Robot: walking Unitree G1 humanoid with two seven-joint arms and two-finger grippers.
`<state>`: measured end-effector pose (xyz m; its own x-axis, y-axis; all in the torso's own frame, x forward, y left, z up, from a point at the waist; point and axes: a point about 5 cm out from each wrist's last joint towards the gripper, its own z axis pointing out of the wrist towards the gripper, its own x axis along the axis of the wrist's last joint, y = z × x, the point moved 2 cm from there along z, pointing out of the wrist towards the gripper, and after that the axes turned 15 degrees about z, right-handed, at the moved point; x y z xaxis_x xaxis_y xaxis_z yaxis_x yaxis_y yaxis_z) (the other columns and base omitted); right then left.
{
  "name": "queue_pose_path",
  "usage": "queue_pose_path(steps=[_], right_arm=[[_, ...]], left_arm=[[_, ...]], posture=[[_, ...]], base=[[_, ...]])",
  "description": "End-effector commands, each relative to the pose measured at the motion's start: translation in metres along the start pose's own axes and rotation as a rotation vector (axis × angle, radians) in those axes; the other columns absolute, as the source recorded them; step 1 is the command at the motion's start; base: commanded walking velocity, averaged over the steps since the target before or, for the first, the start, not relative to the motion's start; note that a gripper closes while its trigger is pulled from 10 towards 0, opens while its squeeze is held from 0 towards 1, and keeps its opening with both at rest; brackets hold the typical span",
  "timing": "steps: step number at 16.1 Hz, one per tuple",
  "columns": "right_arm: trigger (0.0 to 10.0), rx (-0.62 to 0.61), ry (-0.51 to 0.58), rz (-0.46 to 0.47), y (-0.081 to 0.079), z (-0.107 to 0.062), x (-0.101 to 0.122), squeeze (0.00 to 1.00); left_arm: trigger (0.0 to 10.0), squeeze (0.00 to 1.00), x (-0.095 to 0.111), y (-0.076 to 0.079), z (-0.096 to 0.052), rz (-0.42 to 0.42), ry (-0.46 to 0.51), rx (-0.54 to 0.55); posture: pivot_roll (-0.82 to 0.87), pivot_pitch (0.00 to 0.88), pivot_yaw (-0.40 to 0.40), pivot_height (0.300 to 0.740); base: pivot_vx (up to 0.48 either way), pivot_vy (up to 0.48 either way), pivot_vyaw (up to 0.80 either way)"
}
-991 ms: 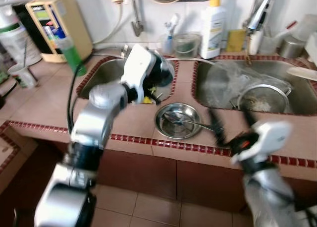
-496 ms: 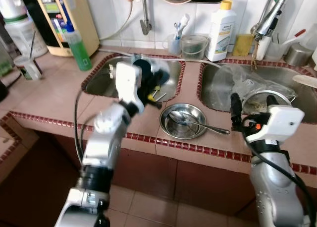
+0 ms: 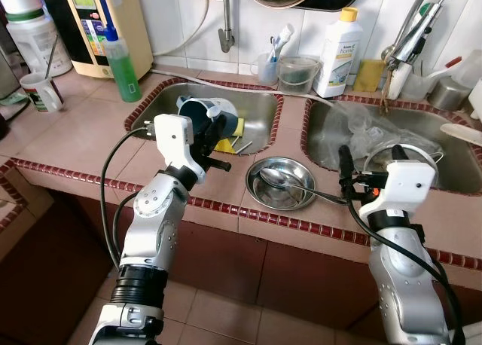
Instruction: Kitchen organization
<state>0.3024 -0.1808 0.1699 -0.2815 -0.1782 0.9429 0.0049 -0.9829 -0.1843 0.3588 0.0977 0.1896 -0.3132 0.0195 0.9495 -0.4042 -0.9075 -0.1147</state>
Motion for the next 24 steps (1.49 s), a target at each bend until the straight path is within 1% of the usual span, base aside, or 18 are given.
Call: queue_pose_path(steps=[1,2,4,6,9,14,15,16,18,19,22,24], right_arm=[[10.0,0.022,0.007,-0.01,-0.003,0.004,0.0,0.0],[10.0,0.023,0.01,-0.014,-0.002,0.004,0.0,0.0],[10.0,0.012,0.015,-0.032,-0.003,0.006,-0.001,0.0],[10.0,0.011,0.015,-0.028,-0.004,0.005,-0.003,0.0],[10.0,0.02,0.007,-0.034,-0.007,0.003,-0.008,0.0],[10.0,0.024,0.009,-0.038,-0.008,0.004,-0.009,0.0],[10.0,0.027,0.004,-0.038,-0.008,0.004,-0.01,0.0],[10.0,0.027,-0.001,-0.039,-0.008,0.004,-0.011,0.0],[10.0,0.026,-0.004,-0.033,-0.008,0.004,-0.011,0.0],[10.0,0.027,-0.003,-0.028,-0.008,0.005,-0.011,0.0],[10.0,0.031,-0.007,-0.029,-0.009,0.005,-0.012,0.0],[10.0,0.032,-0.01,-0.031,-0.01,0.005,-0.013,0.0]], left_arm=[[10.0,0.0,-0.001,-0.003,-0.001,0.02,-0.014,0.019],[10.0,0.0,-0.002,-0.002,-0.002,0.026,-0.025,0.028],[10.0,0.0,-0.006,0.003,-0.007,0.008,-0.047,0.02],[10.0,0.0,-0.008,0.008,-0.01,0.022,-0.053,0.004],[10.0,0.0,-0.007,0.008,-0.009,0.026,-0.059,-0.004],[10.0,0.0,-0.005,0.01,-0.009,0.032,-0.059,-0.02],[10.0,0.0,-0.005,0.011,-0.009,0.046,-0.06,-0.025],[10.0,0.0,-0.006,0.013,-0.009,0.087,-0.07,-0.027],[10.0,0.0,-0.009,0.017,-0.009,0.068,-0.093,-0.049],[10.0,0.0,-0.008,0.018,-0.009,0.094,-0.088,-0.057],[10.0,0.0,-0.009,0.018,-0.01,0.088,-0.095,-0.066],[10.0,0.0,-0.008,0.018,-0.011,0.108,-0.09,-0.081]], posture=[[-0.18,0.0,-0.009,0.74],[-0.18,0.0,-0.012,0.74],[-0.17,0.0,-0.014,0.74],[-0.17,0.0,-0.012,0.74],[-0.17,0.0,-0.007,0.74],[-0.17,0.0,-0.007,0.74],[-0.17,0.0,-0.008,0.74],[-0.17,0.0,-0.01,0.74],[-0.17,0.0,-0.014,0.74],[-0.17,0.0,-0.014,0.74],[-0.17,0.0,-0.015,0.74],[-0.16,0.0,-0.014,0.74]], base=[[0.0,0.274,0.0],[0.0,0.281,0.0],[0.0,0.315,0.0],[0.0,0.345,0.0],[0.0,0.4,0.0],[0.0,0.447,0.0],[0.0,0.0,0.0],[0.0,0.0,0.0],[0.0,0.0,-0.8],[0.0,0.0,-0.79],[0.0,0.0,-0.79],[0.0,0.0,-0.78]])
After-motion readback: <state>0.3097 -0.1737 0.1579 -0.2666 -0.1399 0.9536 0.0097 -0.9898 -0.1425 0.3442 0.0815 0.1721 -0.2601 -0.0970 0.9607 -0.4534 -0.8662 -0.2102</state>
